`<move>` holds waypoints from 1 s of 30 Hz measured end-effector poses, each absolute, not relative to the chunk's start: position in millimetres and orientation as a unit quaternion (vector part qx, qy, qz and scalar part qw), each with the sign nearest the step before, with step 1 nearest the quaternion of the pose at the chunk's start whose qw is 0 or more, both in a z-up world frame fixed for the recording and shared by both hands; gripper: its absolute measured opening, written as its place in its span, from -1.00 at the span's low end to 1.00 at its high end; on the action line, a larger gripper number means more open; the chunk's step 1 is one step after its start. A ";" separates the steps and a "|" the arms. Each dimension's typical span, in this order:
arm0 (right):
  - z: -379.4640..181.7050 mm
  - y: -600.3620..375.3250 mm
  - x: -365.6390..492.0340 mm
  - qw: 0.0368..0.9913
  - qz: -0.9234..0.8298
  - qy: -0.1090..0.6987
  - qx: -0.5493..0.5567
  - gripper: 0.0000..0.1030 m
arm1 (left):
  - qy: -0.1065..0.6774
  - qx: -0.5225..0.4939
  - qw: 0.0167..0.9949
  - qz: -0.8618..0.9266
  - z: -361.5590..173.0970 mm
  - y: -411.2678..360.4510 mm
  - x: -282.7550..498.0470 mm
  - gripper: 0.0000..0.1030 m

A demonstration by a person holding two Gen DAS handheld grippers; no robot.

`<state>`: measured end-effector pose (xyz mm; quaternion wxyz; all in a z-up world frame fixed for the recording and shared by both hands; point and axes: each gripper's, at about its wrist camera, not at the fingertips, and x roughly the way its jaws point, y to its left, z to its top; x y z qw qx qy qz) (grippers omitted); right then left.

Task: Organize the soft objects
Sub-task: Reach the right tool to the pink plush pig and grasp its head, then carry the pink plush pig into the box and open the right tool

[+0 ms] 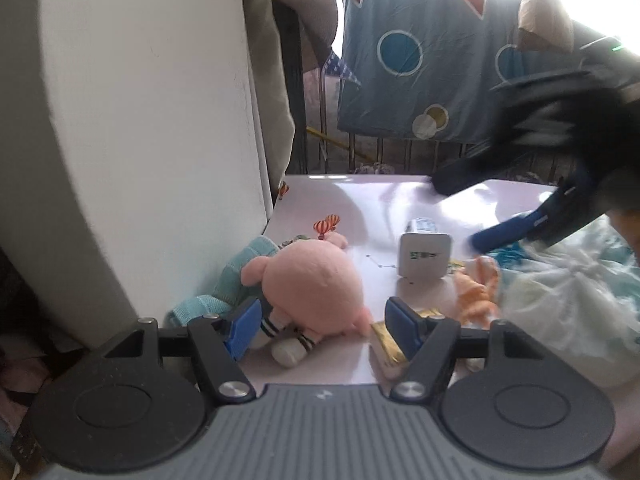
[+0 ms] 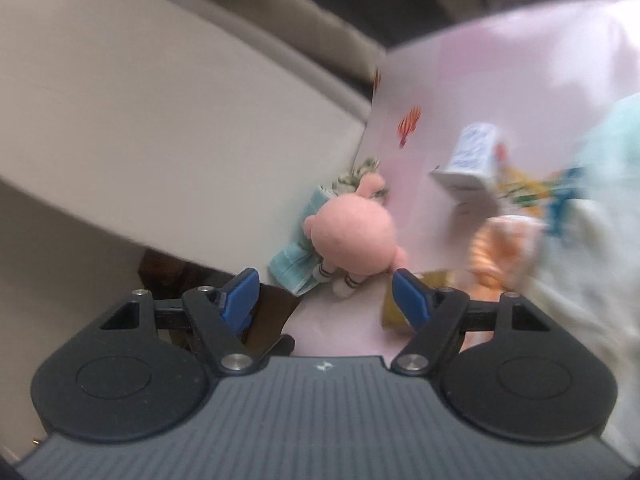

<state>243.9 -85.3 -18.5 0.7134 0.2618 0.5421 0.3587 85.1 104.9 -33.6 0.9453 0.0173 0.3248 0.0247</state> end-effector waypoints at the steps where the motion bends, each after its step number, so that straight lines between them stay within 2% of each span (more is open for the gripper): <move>1: -31.2 -70.3 255.0 0.709 0.353 0.551 0.262 0.43 | 0.328 0.017 0.944 0.024 -37.6 107.0 91.7 0.34; 6: -69.2 -23.8 289.8 0.708 0.329 0.568 0.259 0.43 | 0.349 0.023 0.937 0.017 -59.2 111.4 121.5 0.34; 12: -88.0 -0.4 307.8 0.714 0.319 0.568 0.255 0.43 | 0.372 0.005 0.928 0.018 -76.2 118.4 141.8 0.33; 17: -107.0 7.8 315.0 0.707 0.329 0.566 0.268 0.56 | 0.391 0.003 0.920 0.013 -86.6 117.4 150.8 0.33; 22: -121.1 10.8 316.0 0.674 0.342 0.584 0.296 0.59 | 0.408 -0.013 0.913 0.015 -92.1 117.0 156.3 0.33; 27: -107.4 9.1 296.9 0.671 0.361 0.591 0.266 0.61 | 0.410 -0.024 0.912 0.016 -89.8 120.3 157.3 0.36; 30: -85.4 7.0 283.2 0.692 0.364 0.581 0.226 0.49 | 0.402 -0.024 0.915 0.007 -79.0 118.8 149.7 0.37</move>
